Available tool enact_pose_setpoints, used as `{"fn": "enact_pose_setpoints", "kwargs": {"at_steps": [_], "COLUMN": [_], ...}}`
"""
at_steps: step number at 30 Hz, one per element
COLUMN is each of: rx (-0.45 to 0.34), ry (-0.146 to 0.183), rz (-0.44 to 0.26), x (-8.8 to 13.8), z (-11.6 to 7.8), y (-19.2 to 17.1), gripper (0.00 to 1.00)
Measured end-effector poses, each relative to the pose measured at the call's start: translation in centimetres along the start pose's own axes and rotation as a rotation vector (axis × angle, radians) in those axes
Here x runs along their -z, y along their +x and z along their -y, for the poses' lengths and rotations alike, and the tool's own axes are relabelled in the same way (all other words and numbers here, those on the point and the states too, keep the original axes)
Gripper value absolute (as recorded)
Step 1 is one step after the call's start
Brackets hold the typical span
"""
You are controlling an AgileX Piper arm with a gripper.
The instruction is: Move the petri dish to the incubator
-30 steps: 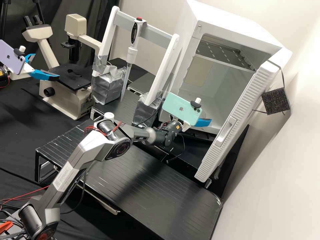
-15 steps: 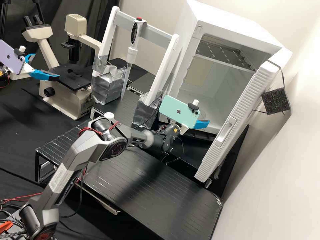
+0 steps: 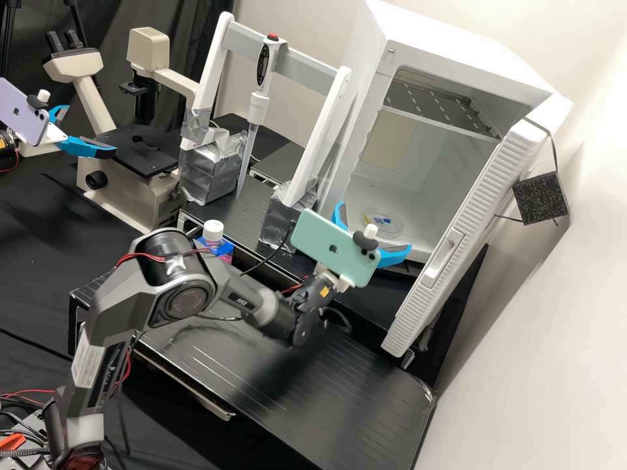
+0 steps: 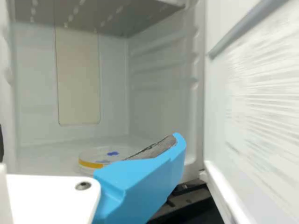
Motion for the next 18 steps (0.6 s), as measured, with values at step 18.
{"fn": "enact_pose_setpoints", "kwargs": {"at_steps": [18], "rx": [-0.162], "ry": [0.18], "rz": [0.318], "x": [1.8], "z": [1.1], "y": [-16.1], "gripper": [1.0]}}
